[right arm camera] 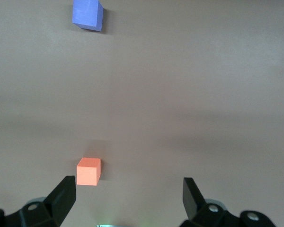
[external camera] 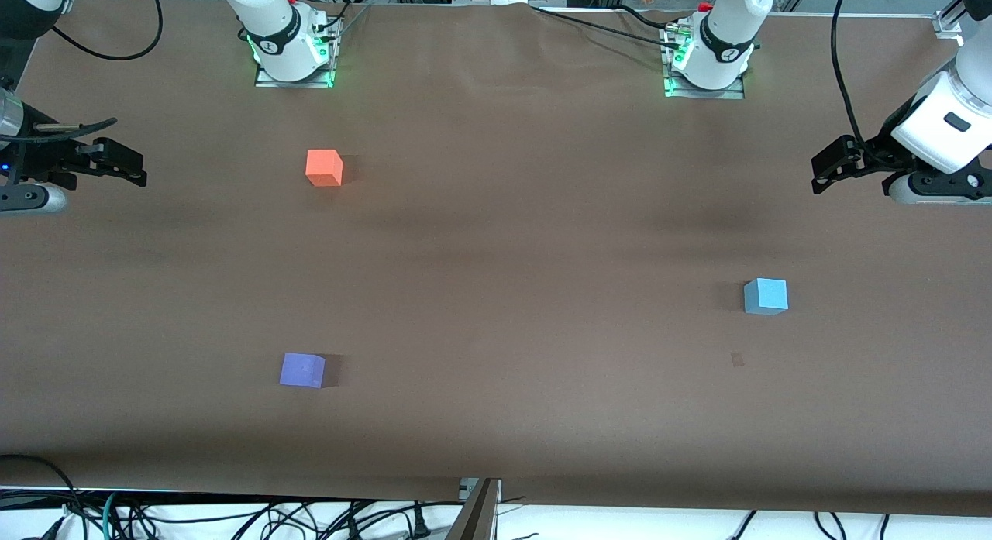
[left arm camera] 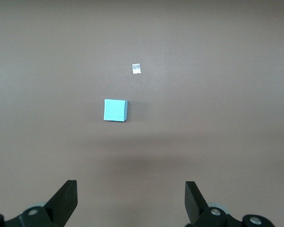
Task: Place blue block between orange and purple blocks
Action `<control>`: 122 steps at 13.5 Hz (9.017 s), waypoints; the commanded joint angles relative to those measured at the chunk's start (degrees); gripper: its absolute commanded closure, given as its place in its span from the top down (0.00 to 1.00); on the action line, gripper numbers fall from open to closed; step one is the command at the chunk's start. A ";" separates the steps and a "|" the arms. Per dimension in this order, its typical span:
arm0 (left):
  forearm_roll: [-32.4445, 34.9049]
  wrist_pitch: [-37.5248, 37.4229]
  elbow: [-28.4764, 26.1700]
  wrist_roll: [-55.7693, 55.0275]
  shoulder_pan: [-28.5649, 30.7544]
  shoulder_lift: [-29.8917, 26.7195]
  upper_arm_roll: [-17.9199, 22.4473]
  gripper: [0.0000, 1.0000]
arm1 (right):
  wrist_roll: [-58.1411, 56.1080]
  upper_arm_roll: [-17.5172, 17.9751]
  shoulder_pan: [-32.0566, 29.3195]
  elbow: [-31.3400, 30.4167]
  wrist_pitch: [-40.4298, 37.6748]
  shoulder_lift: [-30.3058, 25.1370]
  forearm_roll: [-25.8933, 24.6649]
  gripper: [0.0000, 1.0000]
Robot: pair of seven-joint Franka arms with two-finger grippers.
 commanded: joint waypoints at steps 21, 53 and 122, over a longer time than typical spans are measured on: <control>0.12 1.46 1.29 1.86 0.82 0.98 0.31 1.00 | 0.08 0.09 0.12 0.10 0.47 -0.29 1.36 1.00; -2.34 46.29 -18.22 12.67 8.82 30.16 0.05 0.33 | -0.88 -0.18 -0.14 1.16 0.64 0.41 0.83 1.00; -1.98 -1.26 -2.32 -2.10 -0.06 -2.63 0.84 1.00 | 14.14 1.49 39.41 7.93 55.49 42.42 -0.31 1.00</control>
